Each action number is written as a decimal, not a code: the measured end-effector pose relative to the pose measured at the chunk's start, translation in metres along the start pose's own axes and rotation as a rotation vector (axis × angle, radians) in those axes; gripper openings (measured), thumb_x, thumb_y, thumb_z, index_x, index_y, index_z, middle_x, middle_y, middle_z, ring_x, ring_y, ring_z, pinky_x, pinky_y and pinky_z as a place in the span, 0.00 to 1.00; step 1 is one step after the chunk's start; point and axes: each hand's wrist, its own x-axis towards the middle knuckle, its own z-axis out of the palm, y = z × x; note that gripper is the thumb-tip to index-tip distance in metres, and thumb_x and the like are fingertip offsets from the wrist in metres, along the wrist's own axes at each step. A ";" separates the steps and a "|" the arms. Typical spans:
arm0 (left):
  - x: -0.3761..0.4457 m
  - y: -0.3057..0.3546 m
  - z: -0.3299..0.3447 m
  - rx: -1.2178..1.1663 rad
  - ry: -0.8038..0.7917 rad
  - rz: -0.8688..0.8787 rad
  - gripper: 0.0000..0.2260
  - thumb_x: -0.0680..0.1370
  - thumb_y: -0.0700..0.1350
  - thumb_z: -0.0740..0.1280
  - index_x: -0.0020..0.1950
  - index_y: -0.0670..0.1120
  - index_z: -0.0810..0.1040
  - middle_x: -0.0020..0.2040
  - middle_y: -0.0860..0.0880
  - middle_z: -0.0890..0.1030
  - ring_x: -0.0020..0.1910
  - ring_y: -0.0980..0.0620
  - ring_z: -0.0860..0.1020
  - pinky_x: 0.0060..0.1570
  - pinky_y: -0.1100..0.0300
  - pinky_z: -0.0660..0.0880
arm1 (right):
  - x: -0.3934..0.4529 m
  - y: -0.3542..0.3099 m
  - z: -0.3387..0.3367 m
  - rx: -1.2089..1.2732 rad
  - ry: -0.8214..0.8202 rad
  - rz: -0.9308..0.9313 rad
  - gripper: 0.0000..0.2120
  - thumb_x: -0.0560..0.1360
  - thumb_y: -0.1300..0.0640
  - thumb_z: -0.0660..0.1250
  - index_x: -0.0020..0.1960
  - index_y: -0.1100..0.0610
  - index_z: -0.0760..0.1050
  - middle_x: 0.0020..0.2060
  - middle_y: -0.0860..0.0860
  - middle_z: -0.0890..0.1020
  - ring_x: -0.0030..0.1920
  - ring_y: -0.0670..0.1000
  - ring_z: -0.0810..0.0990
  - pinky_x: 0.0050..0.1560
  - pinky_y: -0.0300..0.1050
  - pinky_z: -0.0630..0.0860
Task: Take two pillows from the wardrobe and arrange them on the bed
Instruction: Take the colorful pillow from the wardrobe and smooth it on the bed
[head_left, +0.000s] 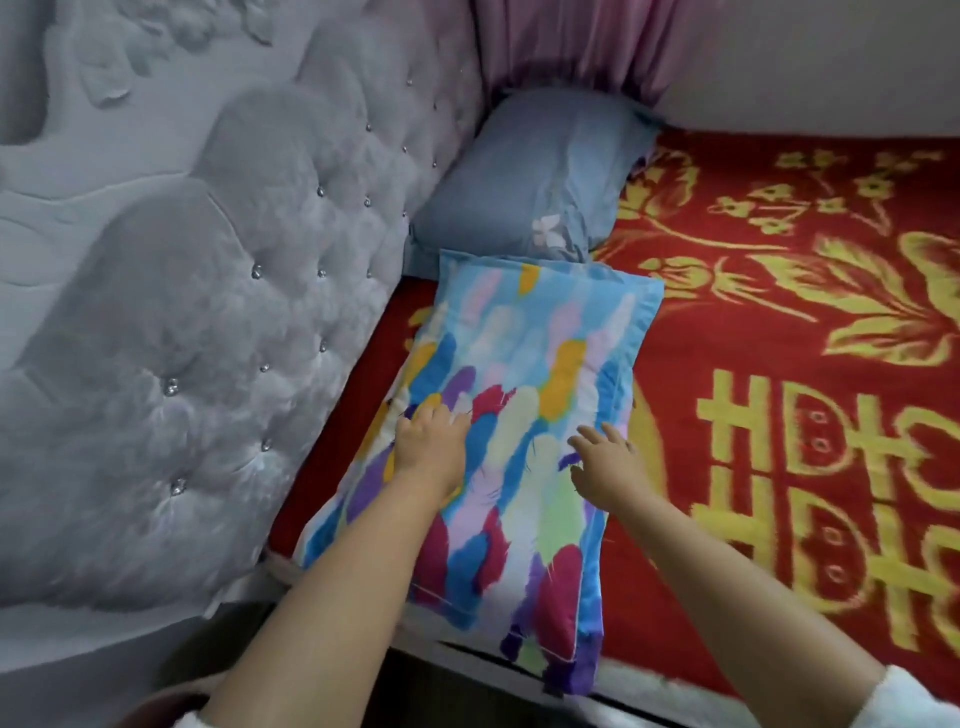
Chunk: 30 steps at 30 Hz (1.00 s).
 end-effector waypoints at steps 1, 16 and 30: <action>0.017 -0.006 0.008 -0.008 -0.002 -0.005 0.20 0.80 0.44 0.57 0.72 0.47 0.60 0.71 0.44 0.65 0.72 0.44 0.60 0.64 0.49 0.68 | 0.017 0.002 0.007 0.011 0.005 0.022 0.19 0.78 0.57 0.56 0.68 0.55 0.62 0.73 0.51 0.61 0.74 0.56 0.54 0.72 0.57 0.57; 0.213 -0.069 0.206 -0.246 -0.346 -0.205 0.54 0.64 0.64 0.72 0.76 0.46 0.43 0.76 0.35 0.49 0.73 0.36 0.55 0.69 0.43 0.61 | 0.173 0.008 0.142 0.346 0.000 0.618 0.46 0.64 0.44 0.74 0.72 0.52 0.50 0.74 0.62 0.46 0.74 0.62 0.46 0.68 0.65 0.59; 0.247 -0.091 0.188 -0.001 -0.311 0.278 0.20 0.82 0.53 0.54 0.59 0.40 0.77 0.60 0.41 0.79 0.61 0.41 0.75 0.56 0.53 0.73 | 0.198 0.022 0.122 0.370 0.092 0.593 0.06 0.74 0.62 0.62 0.39 0.60 0.70 0.39 0.67 0.75 0.46 0.64 0.78 0.38 0.44 0.63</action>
